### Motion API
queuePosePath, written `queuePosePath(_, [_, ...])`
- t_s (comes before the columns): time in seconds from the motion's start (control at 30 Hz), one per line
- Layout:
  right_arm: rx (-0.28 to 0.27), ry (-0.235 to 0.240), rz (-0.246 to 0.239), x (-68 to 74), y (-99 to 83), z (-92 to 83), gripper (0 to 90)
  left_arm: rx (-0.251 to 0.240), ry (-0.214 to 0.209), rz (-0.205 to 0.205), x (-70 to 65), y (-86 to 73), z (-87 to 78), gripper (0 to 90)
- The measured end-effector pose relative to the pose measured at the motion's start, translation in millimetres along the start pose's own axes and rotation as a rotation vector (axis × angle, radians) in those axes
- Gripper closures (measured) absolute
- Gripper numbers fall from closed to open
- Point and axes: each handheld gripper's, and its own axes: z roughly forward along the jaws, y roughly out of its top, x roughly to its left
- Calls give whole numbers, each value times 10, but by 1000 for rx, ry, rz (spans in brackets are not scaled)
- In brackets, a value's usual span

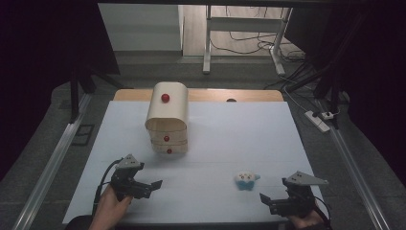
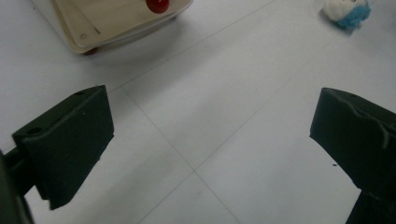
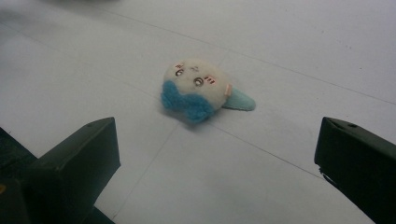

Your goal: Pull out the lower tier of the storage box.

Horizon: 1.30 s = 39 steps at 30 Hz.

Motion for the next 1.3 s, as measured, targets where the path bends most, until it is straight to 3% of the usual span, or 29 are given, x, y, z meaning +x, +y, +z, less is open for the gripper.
queuePosePath(0.3, [-3, 4, 0, -3, -2, -1, 0, -2, 1, -3, -11, 94, 128, 0])
queuePosePath(0.4, [-3, 4, -2, -4, -2, -2, 0, 10, 12, 15, -21, 126, 179, 3])
queuePosePath(0.5, [-4, 5, -1, -4, -3, -3, 0, 1, 15, 62, -37, 150, 231, 2])
queuePosePath(0.6, [-4, 6, -1, -5, -3, -2, 0, 10, 15, 71, -55, 175, 282, 2])
queuePosePath(1.03, [-5, 8, -1, -6, -3, -4, 0, 45, 32, -9, -25, 259, 461, 0])
queuePosePath(1.3, [-5, 13, -1, -8, -3, -4, 0, 54, 85, 17, -55, 300, 526, 0])
